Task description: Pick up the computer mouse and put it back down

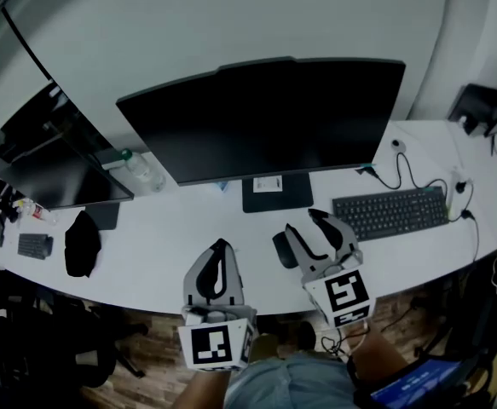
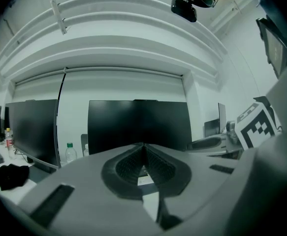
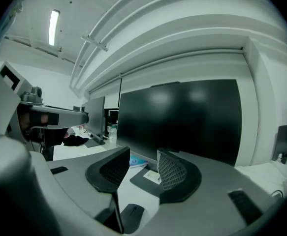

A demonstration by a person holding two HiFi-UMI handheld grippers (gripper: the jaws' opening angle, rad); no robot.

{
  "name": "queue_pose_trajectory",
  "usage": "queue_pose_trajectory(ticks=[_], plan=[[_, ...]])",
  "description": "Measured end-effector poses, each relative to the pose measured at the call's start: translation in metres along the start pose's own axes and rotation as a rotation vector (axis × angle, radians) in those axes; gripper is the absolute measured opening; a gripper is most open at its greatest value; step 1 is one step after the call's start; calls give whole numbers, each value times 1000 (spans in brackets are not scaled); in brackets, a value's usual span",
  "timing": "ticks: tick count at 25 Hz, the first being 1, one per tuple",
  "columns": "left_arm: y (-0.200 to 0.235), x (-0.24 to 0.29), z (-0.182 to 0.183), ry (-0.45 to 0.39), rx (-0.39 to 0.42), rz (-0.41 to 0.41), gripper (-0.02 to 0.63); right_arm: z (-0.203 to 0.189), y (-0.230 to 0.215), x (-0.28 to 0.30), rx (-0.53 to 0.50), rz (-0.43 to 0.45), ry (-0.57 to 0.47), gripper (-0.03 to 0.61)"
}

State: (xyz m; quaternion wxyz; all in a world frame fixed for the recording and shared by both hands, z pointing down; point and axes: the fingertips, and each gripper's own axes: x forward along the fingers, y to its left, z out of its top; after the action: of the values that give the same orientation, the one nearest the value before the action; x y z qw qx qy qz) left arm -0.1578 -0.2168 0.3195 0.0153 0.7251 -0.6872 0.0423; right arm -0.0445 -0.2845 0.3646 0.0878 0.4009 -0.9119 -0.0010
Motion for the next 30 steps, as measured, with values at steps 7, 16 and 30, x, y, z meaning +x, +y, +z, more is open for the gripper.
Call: queue_pose_trajectory(ticks=[7,16,30], plan=[[20,22,-27,51,-36,-43,5,-37,12,29,32,-11,99,207],[37,42,-74,147,-68,-74,5,-99,22,50,95,-21,243,248],[50,52,-149,312,-98,-103,5,-201,35,51,161,-53,470,342]])
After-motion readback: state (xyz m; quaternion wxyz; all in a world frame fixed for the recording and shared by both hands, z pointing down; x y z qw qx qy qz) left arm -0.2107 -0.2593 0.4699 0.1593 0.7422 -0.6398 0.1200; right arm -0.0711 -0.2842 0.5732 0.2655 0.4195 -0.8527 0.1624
